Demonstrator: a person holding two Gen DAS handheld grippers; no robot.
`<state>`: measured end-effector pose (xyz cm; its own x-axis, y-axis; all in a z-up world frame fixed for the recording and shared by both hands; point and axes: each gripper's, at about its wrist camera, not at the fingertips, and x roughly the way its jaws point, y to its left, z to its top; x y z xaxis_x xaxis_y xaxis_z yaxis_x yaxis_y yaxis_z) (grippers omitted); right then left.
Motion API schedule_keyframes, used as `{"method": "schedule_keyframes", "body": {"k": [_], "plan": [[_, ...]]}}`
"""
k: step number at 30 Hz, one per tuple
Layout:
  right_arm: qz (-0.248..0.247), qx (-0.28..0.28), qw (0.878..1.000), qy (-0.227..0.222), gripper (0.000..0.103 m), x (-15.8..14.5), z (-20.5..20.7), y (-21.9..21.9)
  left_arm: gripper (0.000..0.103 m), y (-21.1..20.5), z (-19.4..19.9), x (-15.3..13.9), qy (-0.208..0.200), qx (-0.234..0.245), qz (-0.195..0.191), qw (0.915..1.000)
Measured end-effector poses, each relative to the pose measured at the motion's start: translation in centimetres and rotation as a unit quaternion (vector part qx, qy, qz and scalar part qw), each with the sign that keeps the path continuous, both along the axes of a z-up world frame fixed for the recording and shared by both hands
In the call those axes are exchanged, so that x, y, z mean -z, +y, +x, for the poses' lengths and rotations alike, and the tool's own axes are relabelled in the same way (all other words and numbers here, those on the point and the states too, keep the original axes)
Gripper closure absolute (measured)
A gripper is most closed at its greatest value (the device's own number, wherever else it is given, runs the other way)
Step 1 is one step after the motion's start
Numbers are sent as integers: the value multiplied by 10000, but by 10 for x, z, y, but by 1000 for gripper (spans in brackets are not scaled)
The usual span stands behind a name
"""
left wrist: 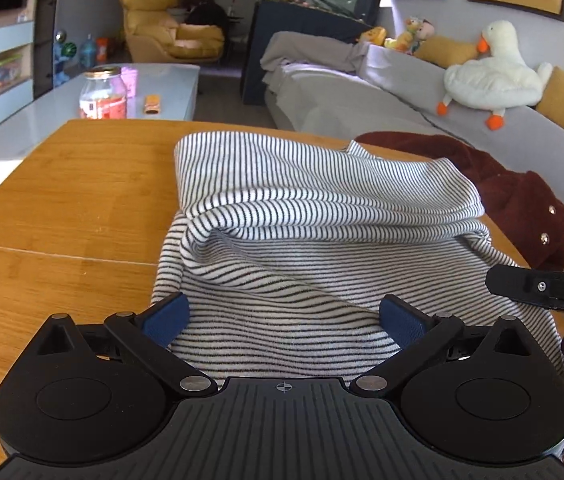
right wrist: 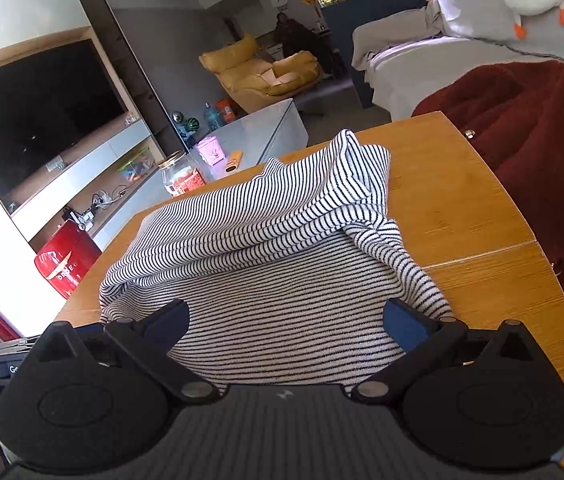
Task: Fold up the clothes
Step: 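Grasp the striped shirt's collar edge with the right tool and fold it over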
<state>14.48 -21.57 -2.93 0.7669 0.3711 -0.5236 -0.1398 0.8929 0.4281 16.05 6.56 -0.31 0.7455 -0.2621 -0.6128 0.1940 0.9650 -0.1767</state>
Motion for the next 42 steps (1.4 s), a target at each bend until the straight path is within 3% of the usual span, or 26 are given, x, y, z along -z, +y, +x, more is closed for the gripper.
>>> {"method": "schedule_keyframes", "body": {"k": [4,6,9,10,12,15,17,18,22,24,28,32,35,42], "plan": [[33,-48,9998,204,0,-4,6,-1,0,-1,-6,0,8,-61,151,9999],[-253,-310,9990,189,0,-5,9,7,0,-2,-10,0,27,-164,185,9997],[-383,-493,9980,134,0,-10,14,14,0,-2,-18,-2,43,-347,244,9991],[-422,-534,9977,-75,2,-18,16,17,0,-2,-21,-2,49,-385,266,9989],[-540,-606,9954,-507,8,-35,19,23,0,3,-23,-4,64,-337,171,9993],[-1136,-481,9854,-1171,25,-65,33,41,0,13,-17,-15,119,-135,-215,9996],[-1103,-522,9853,-1197,52,-74,53,46,0,16,-12,-32,-159,25,-468,9988],[-965,-561,9879,-1073,56,-73,65,45,0,15,-9,-42,-341,115,-533,9979],[-940,-331,9946,-303,56,-44,104,35,0,8,19,-67,-838,546,-604,9932],[-960,-279,9950,66,63,-21,114,25,0,2,43,-60,-689,522,-468,9952],[-1170,-404,9923,16,64,-25,109,28,0,5,85,-19,145,300,-393,9987],[-1609,-636,9842,-380,58,-44,112,47,0,3,80,-8,-44,369,-134,9992],[-1684,-800,9810,-530,58,-58,135,64,0,6,78,-8,-78,375,-208,9991],[-1537,-818,9846,131,58,-38,212,98,0,37,66,-31,33,234,-683,9974]]}}
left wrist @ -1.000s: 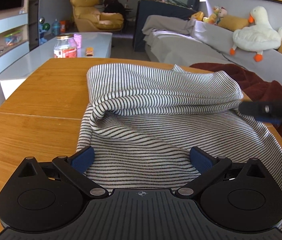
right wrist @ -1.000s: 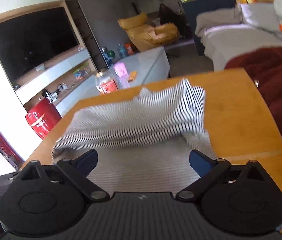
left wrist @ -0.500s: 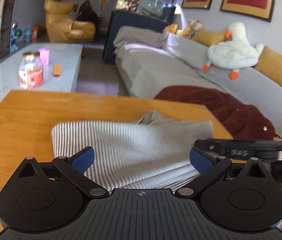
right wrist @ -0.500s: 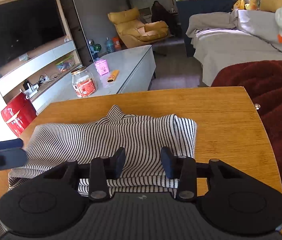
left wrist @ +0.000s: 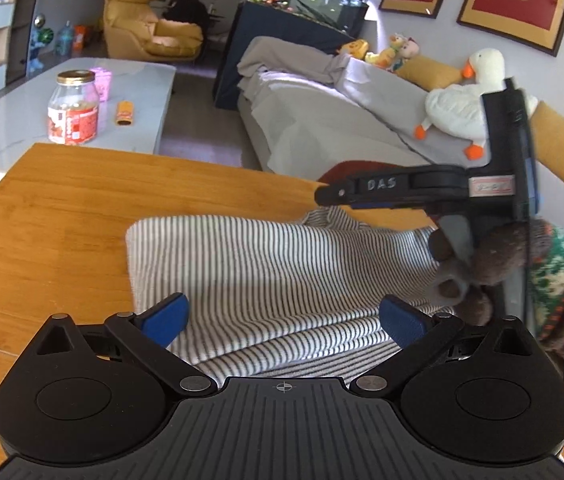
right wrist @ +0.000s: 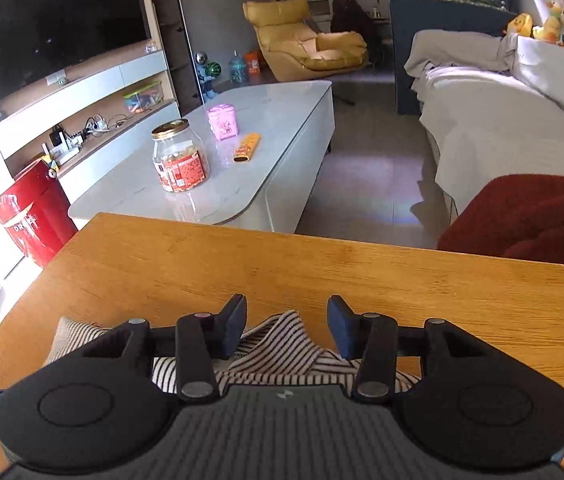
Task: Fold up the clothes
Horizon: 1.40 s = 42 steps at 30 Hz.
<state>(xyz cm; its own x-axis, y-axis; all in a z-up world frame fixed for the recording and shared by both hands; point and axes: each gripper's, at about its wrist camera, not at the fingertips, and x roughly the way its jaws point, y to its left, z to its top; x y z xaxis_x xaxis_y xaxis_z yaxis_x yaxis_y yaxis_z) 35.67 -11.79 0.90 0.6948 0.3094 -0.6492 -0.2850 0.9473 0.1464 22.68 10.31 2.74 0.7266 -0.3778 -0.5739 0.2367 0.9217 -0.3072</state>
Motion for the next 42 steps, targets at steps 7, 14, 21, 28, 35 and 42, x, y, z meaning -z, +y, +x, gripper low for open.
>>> {"method": "schedule_keyframes", "body": {"k": [7,14,21,28,35,42], "plan": [[-112,-96,9999,-72,97,9,-11,4,0,47,-13,-11,47,-614,-34,9981],[683,-409,9954,-538,98,-40,-109,-30,0,65,-13,-26,-101,-685,-326,9971],[867,-487,9950,-110,98,-16,-196,-50,0,41,2,-49,-381,-339,-426,9978],[593,-817,9948,-158,97,-15,-225,-46,0,17,-7,-26,-109,-11,385,9992],[545,-267,9875,-1453,61,-71,-235,-77,0,32,-44,2,269,465,891,9946],[-458,152,9981,-376,49,-10,-219,-80,0,49,-70,-5,388,439,756,9954]]}}
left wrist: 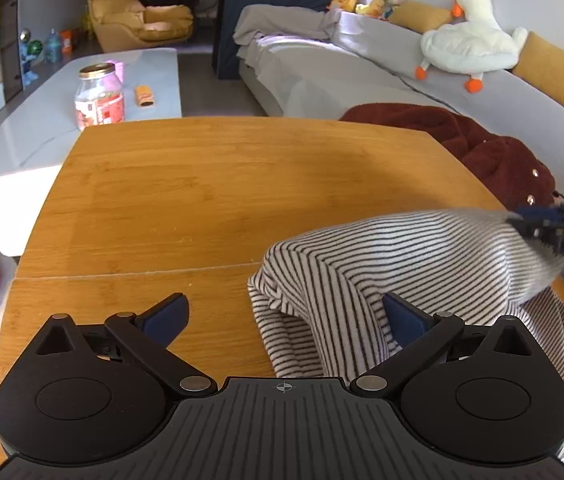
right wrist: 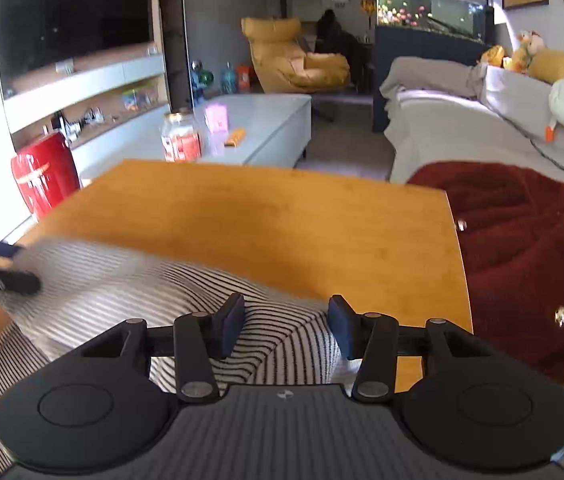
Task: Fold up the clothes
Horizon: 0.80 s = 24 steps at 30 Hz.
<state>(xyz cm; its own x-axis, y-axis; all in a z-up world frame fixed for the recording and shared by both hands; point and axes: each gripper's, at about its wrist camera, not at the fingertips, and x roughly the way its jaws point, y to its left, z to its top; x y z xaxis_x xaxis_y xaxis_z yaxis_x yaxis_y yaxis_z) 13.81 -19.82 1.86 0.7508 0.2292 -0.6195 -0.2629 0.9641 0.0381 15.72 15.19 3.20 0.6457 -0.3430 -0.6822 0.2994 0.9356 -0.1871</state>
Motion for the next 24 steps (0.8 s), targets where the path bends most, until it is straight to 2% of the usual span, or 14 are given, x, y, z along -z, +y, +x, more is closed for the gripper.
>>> {"method": "schedule_keyframes", "body": {"k": [1,4,8,9,10,11,12,13,14,16,18,21,22,24], "plan": [[37,26,10000,84,44,5,-4,-4,0,4,-2,-3,47,-36,-141,9999],[493,225,9984,168,39,1,-15,-21,0,14,-4,-12,233,-92,-762,9968],[1206,372,9913,374,23,-3,-24,-39,1,14,7,-5,660,-147,-1570,9853],[1371,377,9887,475,21,0,-24,-42,1,11,12,2,781,-134,-1709,9821],[1537,364,9857,596,21,5,-21,-42,4,8,17,8,898,-124,-1839,9788],[1695,349,9824,702,21,11,-18,-43,12,4,22,14,976,-135,-1901,9768],[1824,335,9799,742,22,15,-15,-41,17,1,26,19,1043,-154,-1951,9751],[1925,321,9778,763,31,20,-12,-39,25,-1,31,23,1107,-173,-2003,9733],[1909,310,9786,705,40,22,-6,-34,25,-2,36,27,1147,-194,-2085,9711],[1878,298,9800,591,48,27,7,-25,26,-4,46,30,1180,-243,-2200,9680],[1833,341,9812,499,53,28,31,-19,30,-9,61,26,1067,-344,-2053,9723],[1764,370,9830,349,65,22,69,-10,45,-12,91,12,773,-480,-1698,9813],[1816,347,9824,254,68,15,75,-10,48,-11,98,7,720,-517,-1688,9817],[1912,293,9811,60,69,2,86,-11,49,-7,103,-4,625,-568,-1738,9812]]}}
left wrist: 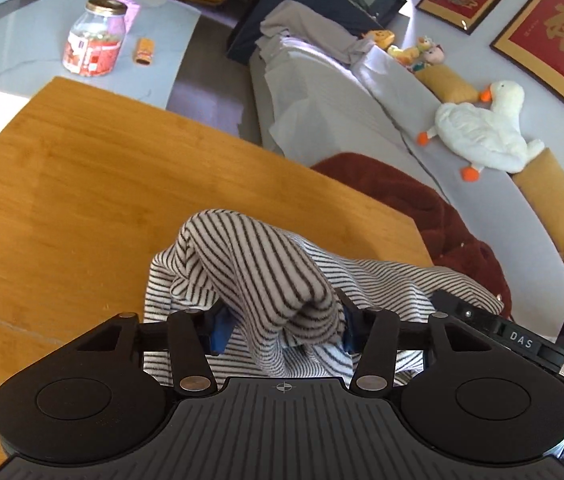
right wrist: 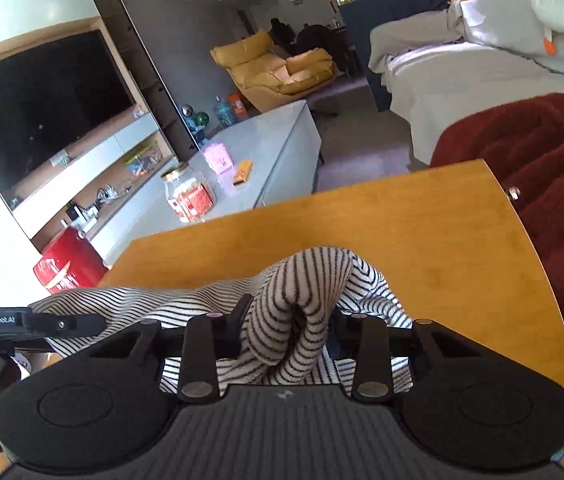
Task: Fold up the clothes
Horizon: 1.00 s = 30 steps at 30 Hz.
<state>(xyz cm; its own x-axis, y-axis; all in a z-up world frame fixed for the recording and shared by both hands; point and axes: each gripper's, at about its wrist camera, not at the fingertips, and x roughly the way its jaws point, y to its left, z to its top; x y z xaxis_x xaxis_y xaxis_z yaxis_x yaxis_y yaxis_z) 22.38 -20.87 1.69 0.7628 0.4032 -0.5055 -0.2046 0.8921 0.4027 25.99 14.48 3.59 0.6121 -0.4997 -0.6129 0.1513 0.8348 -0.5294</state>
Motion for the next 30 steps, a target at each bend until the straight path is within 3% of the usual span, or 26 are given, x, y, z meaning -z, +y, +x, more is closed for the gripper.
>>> {"method": "schedule_keyframes", "body": {"k": [3,6,17,22,24,26,28,30], "plan": [[-2,-122,9995,-306,69,-17,-10,-4,49,1,-16,-11,-224,126,-1,9997],[-6,-214,9993,-319,69,-20,-28,-10,49,1,-39,-17,-379,286,-2,9989],[-50,-384,9991,-172,69,-16,-84,-21,49,2,-101,-8,-249,529,-213,9981],[-269,-304,9991,152,69,5,-91,-21,49,3,-109,21,148,469,-27,9988],[-527,-275,9979,268,65,17,-93,-19,48,0,-112,30,150,453,228,9986],[-794,-289,9961,263,48,22,-96,-15,44,-3,-116,28,32,501,478,9976],[-952,-322,9947,234,42,21,-98,-13,33,-5,-119,20,-95,466,820,9955],[-1107,-300,9933,170,26,16,-99,-12,27,-6,-121,12,-236,423,1109,9927]]}}
